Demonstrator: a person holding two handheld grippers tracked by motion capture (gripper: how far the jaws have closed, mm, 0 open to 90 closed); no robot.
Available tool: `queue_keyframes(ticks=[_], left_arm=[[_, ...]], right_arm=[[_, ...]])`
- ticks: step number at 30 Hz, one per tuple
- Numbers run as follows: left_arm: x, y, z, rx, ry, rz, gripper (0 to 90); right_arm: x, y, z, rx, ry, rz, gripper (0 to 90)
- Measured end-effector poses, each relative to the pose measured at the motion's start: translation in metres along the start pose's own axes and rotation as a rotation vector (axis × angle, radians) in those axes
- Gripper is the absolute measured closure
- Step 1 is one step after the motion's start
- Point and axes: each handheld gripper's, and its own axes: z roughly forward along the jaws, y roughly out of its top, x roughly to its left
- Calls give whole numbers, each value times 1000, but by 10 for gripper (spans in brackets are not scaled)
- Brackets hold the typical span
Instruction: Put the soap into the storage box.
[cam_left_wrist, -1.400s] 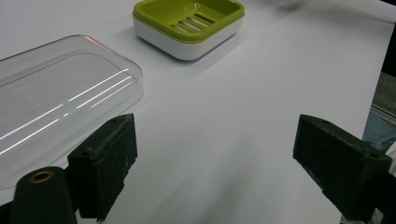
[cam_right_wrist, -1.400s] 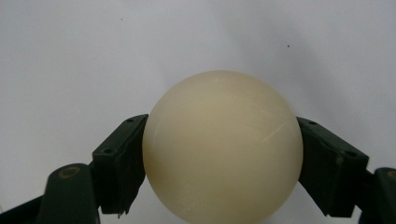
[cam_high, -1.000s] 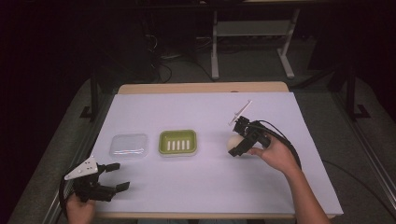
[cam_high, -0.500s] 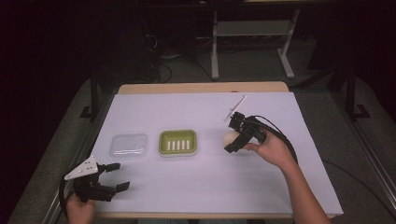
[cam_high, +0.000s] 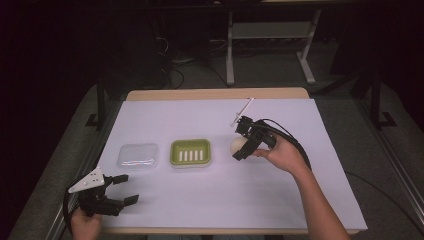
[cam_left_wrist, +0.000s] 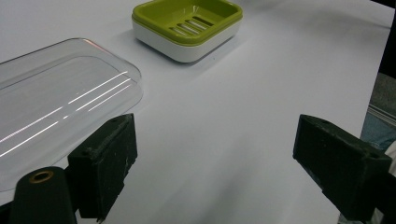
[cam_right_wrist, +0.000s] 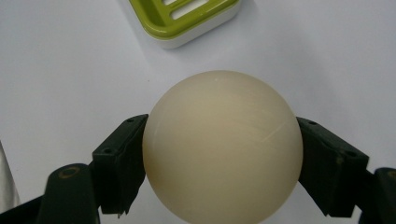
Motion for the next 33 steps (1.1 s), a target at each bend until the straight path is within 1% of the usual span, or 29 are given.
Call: queue_keyframes(ticks=[5, 13, 15, 17, 20, 33], left_arm=[[0, 0, 0, 1, -1, 1, 129], [0, 0, 0, 1, -1, 1, 129], [0, 0, 0, 2, -1, 2, 129], [0, 0, 0, 1, -1, 1, 129], [0, 0, -1, 1, -1, 0, 129], [0, 0, -1, -4, 1, 0, 129]], right_arm=[[2, 8, 0, 2, 1, -12, 227], [4, 17, 1, 2, 2, -19, 226], [4, 21, 0, -1, 1, -35, 226], [5, 22, -1, 3, 1, -28, 227], [6, 28, -2, -3, 4, -39, 226], [9, 45, 0, 4, 7, -67, 227]])
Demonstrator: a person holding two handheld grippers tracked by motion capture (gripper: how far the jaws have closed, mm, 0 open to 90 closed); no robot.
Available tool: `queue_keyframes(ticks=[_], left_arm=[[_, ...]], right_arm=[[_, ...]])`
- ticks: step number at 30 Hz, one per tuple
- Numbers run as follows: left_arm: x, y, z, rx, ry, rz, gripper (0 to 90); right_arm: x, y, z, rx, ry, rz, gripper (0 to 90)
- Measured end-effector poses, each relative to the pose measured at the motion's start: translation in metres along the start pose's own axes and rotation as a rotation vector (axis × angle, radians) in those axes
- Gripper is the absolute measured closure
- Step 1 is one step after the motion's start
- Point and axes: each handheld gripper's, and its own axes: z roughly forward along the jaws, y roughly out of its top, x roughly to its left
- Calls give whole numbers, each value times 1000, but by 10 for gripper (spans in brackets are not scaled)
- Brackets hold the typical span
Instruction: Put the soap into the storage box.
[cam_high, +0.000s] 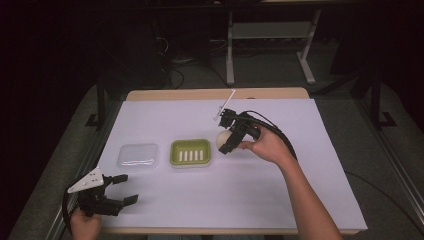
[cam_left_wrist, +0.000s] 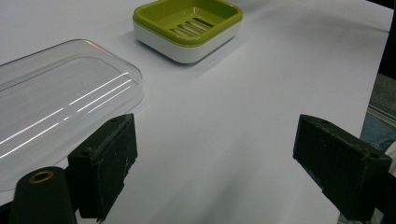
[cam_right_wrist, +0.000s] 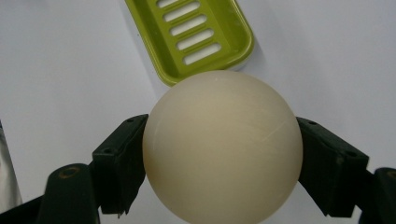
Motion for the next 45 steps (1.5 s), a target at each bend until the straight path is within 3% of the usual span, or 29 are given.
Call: queue_keyframes(ticks=[45], left_arm=[[1, 0, -2, 1, -1, 8, 129]], right_arm=[[15, 54, 11, 1, 17, -89, 226]])
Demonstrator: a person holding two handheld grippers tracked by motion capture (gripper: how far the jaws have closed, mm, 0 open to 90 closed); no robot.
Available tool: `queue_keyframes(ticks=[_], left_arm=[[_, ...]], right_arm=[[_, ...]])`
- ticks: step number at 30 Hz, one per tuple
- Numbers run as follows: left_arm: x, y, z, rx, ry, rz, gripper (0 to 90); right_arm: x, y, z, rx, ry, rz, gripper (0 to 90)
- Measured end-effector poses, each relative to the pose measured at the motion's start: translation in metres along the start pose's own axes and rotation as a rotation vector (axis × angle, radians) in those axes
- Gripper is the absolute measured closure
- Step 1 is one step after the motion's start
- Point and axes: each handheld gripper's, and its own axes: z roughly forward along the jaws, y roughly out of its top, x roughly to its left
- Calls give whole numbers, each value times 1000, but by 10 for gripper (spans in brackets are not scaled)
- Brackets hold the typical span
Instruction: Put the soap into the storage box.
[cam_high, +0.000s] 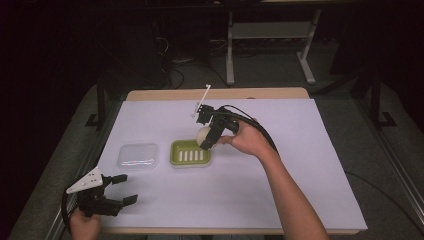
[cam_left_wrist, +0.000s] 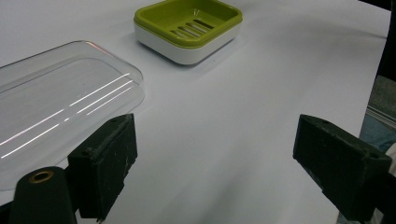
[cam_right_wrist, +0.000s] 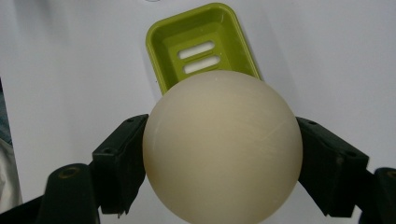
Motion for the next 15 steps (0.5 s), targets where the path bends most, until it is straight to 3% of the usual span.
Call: queue_keyframes(ticks=[15], left_arm=[[0, 0, -1, 1, 2, 3, 129]], right_arm=[[5, 15, 9, 6, 9, -28, 227]])
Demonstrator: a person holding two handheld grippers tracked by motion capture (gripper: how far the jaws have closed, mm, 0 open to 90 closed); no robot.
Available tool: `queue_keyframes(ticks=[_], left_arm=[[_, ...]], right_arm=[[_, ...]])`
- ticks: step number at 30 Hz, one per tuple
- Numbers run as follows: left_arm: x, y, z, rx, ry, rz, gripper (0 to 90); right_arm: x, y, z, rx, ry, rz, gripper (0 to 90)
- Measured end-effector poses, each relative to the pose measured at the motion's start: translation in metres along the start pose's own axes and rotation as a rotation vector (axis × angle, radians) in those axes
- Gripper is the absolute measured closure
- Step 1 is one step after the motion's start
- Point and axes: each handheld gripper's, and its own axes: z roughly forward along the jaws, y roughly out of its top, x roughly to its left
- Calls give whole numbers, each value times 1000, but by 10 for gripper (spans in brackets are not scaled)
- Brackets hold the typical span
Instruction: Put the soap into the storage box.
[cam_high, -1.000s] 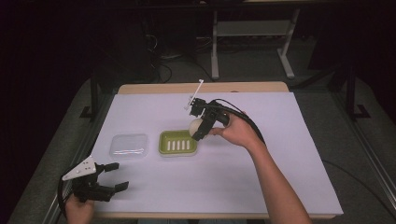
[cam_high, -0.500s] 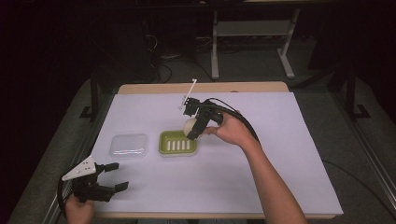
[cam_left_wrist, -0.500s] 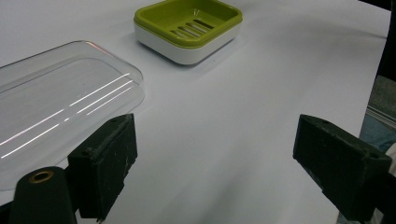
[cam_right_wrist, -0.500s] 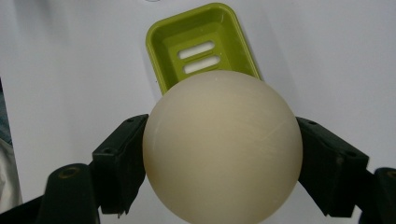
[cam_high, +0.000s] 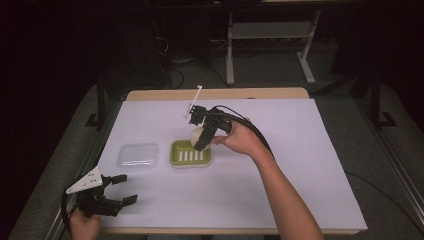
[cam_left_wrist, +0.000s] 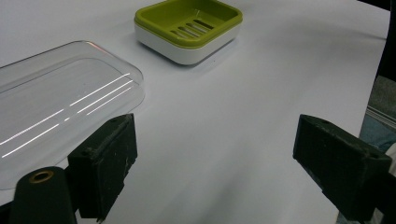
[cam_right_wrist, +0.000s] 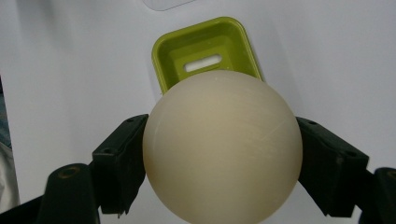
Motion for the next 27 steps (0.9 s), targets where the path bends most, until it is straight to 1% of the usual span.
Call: queue_keyframes(ticks=[5, 6, 7, 9, 27], left_arm=[[0, 0, 0, 5, 4, -1, 129], [0, 0, 0, 5, 4, -1, 129], [0, 0, 0, 3, 4, 1, 129], [-1, 0, 0, 1, 5, -3, 129], [-1, 0, -1, 1, 7, -3, 129]], right_arm=[[0, 3, 5, 4, 6, -2, 226], [1, 4, 6, 13, 9, 10, 227], [1, 5, 7, 9, 8, -3, 227], [0, 6, 9, 3, 12, -9, 226], [1, 17, 24, 1, 28, -25, 226]])
